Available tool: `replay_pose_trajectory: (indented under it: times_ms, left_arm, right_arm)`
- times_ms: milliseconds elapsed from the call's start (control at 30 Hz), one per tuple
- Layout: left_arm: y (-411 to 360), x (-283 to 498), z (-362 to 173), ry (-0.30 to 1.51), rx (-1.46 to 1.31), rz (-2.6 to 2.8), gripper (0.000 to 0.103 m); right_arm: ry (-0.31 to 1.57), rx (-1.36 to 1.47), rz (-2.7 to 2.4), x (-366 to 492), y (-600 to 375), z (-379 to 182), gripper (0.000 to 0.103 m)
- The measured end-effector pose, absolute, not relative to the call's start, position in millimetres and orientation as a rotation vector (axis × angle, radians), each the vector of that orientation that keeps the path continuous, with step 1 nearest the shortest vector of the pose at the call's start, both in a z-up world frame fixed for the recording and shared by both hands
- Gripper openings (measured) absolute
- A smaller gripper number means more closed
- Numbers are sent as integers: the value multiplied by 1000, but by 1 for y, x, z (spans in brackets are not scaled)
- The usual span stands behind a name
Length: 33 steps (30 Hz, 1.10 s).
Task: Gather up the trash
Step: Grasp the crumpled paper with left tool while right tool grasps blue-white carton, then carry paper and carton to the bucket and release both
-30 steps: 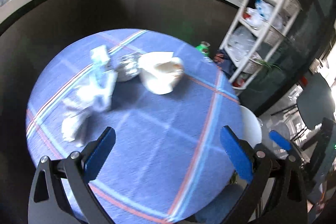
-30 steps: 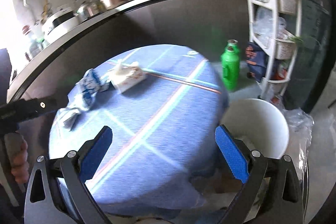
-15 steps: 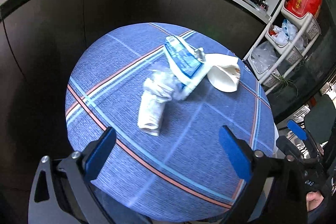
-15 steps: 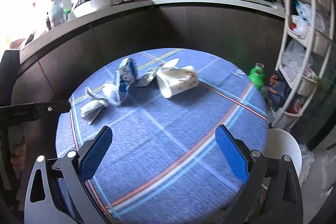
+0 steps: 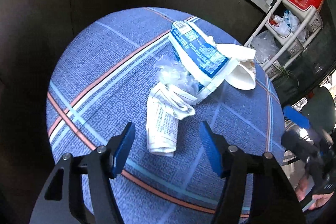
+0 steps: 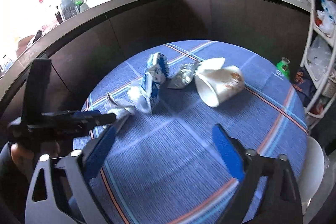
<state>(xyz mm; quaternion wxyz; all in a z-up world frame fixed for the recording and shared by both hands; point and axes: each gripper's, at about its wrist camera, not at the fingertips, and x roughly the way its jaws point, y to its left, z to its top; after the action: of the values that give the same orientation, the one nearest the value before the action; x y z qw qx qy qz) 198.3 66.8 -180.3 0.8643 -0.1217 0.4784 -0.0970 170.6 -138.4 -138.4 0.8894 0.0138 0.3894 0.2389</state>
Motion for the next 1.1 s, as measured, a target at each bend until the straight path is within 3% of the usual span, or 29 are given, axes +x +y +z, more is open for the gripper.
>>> replay_pose_trajectory:
  times_ms: [100, 233, 333, 500, 567, 600, 633, 1100]
  left_arm:
    - [67, 205, -187, 1020, -262, -213, 57]
    - [68, 210, -193, 1031, -269, -242, 50]
    - [67, 213, -196, 1040, -265, -265, 44]
    - [67, 217, -199, 1044, -266, -278, 43]
    - [66, 219, -200, 1042, -263, -283, 43]
    - [66, 219, -200, 1042, -263, -283, 43]
    - [67, 219, -200, 1043, -264, -285, 30]
    - [60, 199, -178, 986, -289, -282, 23]
  right_arm:
    - [817, -6, 518, 184, -123, -138, 61]
    - [810, -41, 528, 208, -102, -135, 51]
    - [825, -22, 530, 227, -93, -138, 47]
    - [847, -18, 524, 249, -79, -148, 44]
    - [870, -8, 527, 256, -76, -155, 34]
    - [879, -1, 531, 258, -75, -157, 17]
    - [881, 17, 540, 258, -76, -158, 13]
    - [740, 18, 495, 203, -119, -118, 12]
